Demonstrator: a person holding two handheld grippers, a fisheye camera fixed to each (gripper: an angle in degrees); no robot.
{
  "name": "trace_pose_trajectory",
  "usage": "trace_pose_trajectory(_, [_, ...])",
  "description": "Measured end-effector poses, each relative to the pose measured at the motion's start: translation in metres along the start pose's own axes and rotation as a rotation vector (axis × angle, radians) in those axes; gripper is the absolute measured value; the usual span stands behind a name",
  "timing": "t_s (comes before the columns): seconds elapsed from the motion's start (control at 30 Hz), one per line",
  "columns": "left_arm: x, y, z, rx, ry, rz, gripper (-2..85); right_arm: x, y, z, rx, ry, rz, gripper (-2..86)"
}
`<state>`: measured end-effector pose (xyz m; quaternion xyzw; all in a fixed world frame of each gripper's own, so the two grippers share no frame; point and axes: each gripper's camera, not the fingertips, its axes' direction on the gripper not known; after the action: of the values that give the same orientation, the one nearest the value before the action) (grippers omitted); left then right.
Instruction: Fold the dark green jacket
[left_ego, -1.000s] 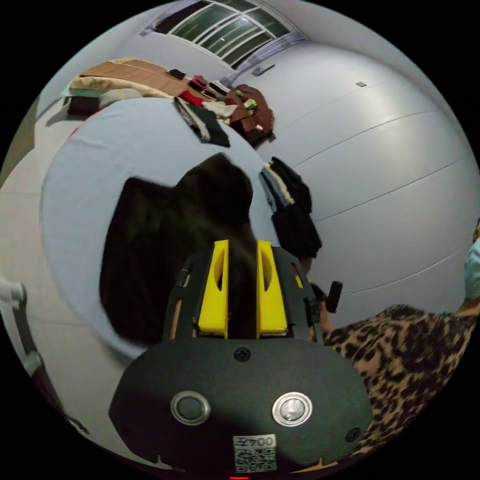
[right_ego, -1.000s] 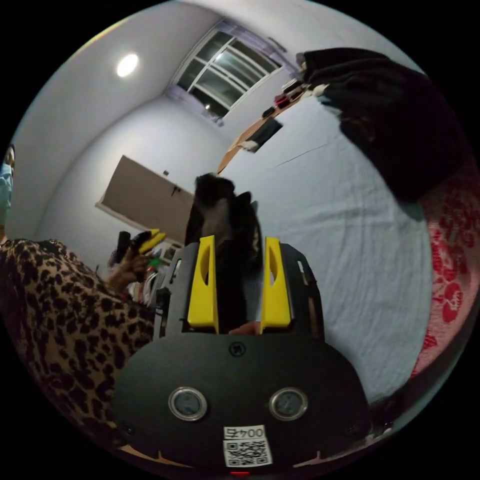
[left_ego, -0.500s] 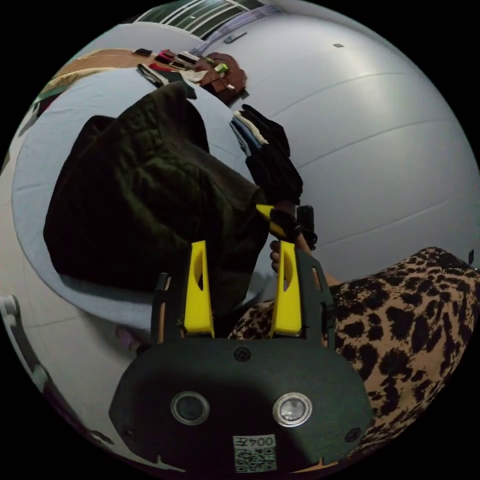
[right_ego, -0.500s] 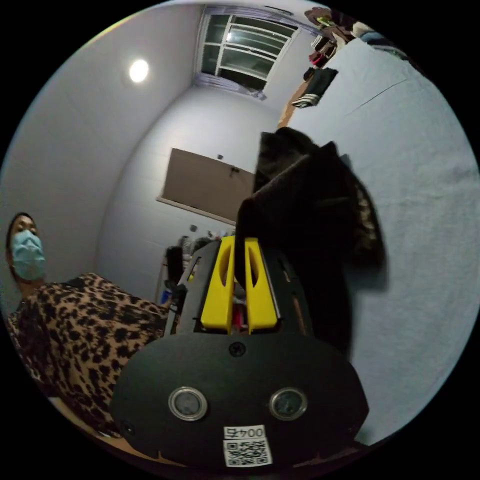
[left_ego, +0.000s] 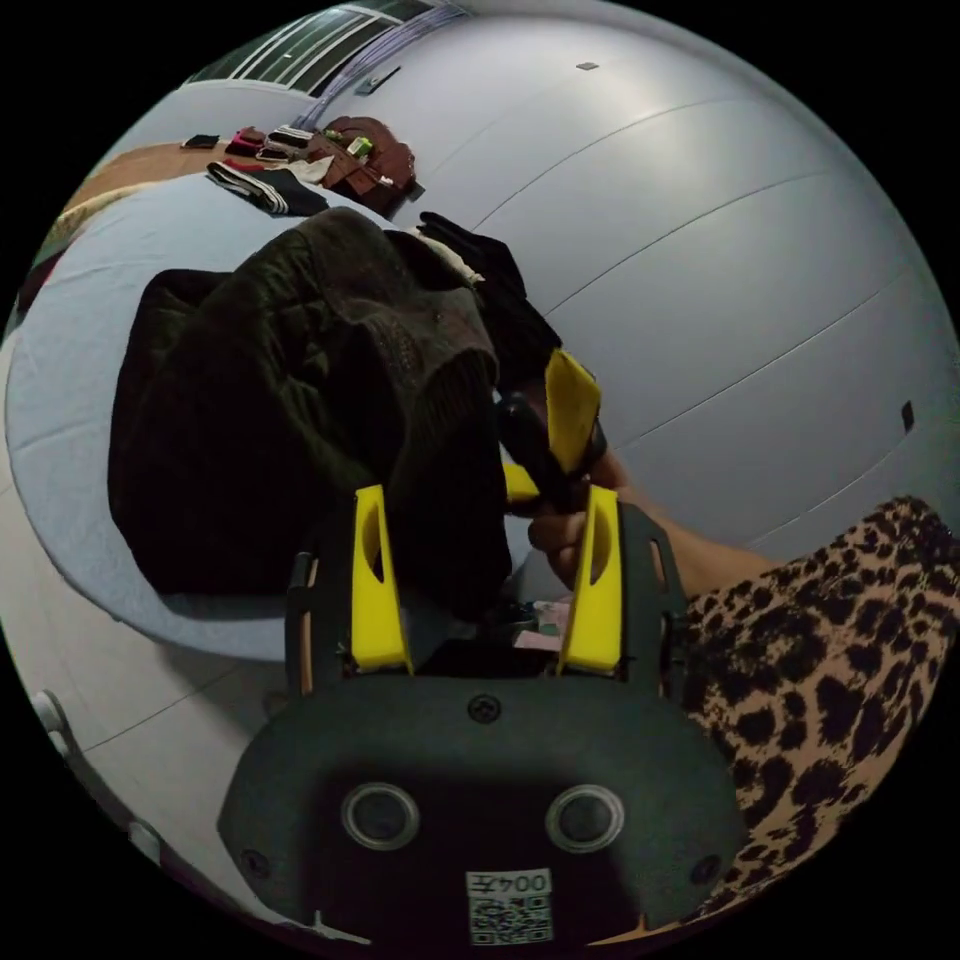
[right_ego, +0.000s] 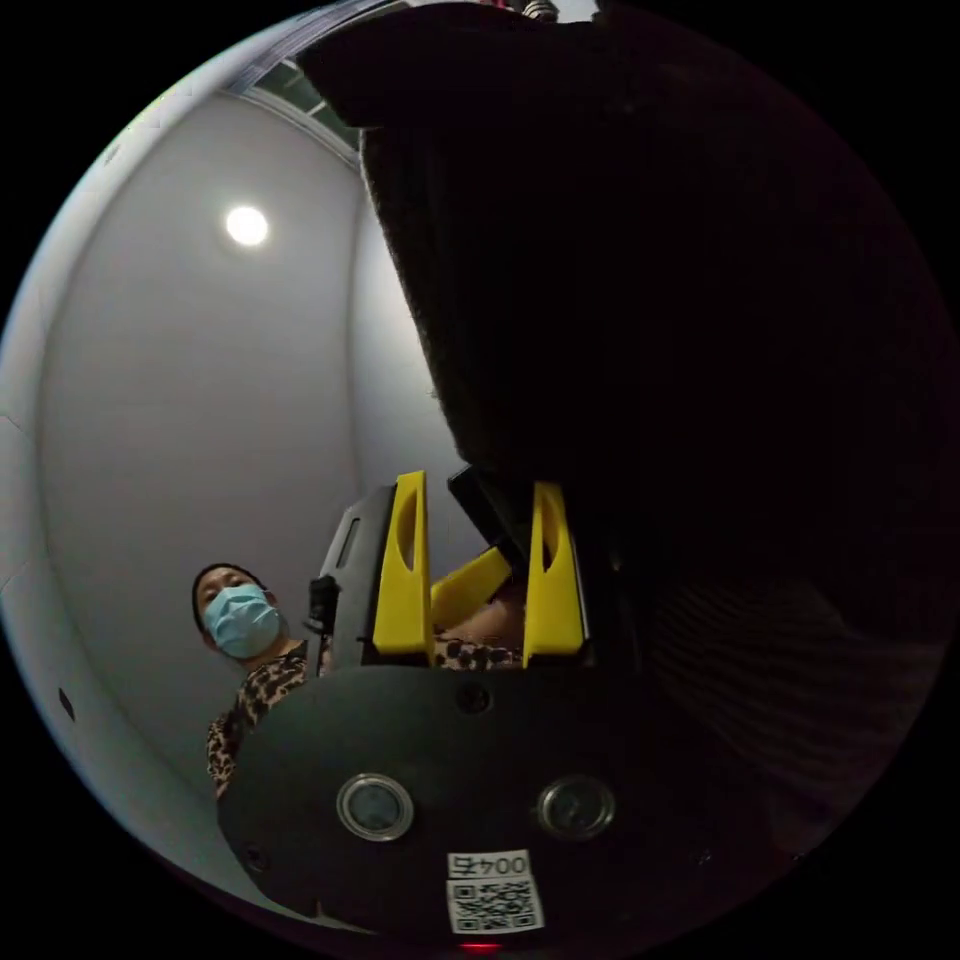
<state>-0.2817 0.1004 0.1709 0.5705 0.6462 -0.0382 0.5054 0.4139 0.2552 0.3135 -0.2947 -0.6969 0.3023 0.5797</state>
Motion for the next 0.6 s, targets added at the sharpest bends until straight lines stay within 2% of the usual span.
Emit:
trace_pose_trajectory(0.1, [-0.017, 0.0, -0.008, 0.011, 0.096, -0.089, 24.8, 0.007, 0.007, -0.008, 0.106, -0.067, 0.008, 15.0])
trace_pose_trajectory(0.23, [-0.01, 0.003, -0.017, -0.042, 0.118, -0.047, 24.3, 0.011, 0.017, -0.012, 0.206, -0.149, -0.009, 15.5])
trace_pose_trajectory(0.47, [-0.015, 0.018, -0.032, 0.075, 0.26, -0.131, 22.8, 0.009, 0.016, -0.015, 0.199, -0.274, -0.026, 16.2])
trace_pose_trajectory(0.6, [-0.024, 0.029, -0.041, 0.193, 0.353, -0.219, 18.4, -0.002, 0.014, -0.015, 0.116, -0.314, -0.053, 18.6])
